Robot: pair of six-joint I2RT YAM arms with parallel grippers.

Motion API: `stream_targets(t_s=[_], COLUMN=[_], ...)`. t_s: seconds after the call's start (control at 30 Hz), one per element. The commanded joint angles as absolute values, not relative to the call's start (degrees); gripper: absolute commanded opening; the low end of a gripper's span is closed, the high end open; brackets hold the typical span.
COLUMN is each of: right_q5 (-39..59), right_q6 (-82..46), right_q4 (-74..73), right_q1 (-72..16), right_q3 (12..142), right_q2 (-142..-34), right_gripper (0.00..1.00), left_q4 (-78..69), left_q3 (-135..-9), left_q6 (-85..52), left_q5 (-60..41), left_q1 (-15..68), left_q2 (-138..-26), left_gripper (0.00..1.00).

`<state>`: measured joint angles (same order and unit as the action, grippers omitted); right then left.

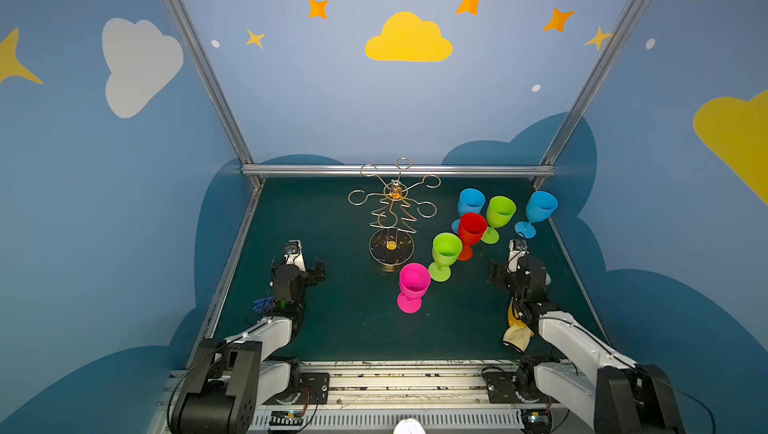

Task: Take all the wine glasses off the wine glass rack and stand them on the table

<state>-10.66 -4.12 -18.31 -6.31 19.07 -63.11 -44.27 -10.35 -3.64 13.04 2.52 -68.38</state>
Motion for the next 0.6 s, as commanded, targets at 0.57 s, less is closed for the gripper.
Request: stream_targets(t_s=[0.57], right_q5=[-8.59], right_q6=[-6.58], right_q4=[-33.49], right_q1=[-2.81], right_q3=[23.36], right_q2=[-79.13], right_gripper=[0.9], left_q4=[-55.49], left_q3=[-16.55], left_q6=[-2.06], left_q5=[8.31], left_q1=[-0.31], left_q2=[-85.83], left_gripper=[1.0])
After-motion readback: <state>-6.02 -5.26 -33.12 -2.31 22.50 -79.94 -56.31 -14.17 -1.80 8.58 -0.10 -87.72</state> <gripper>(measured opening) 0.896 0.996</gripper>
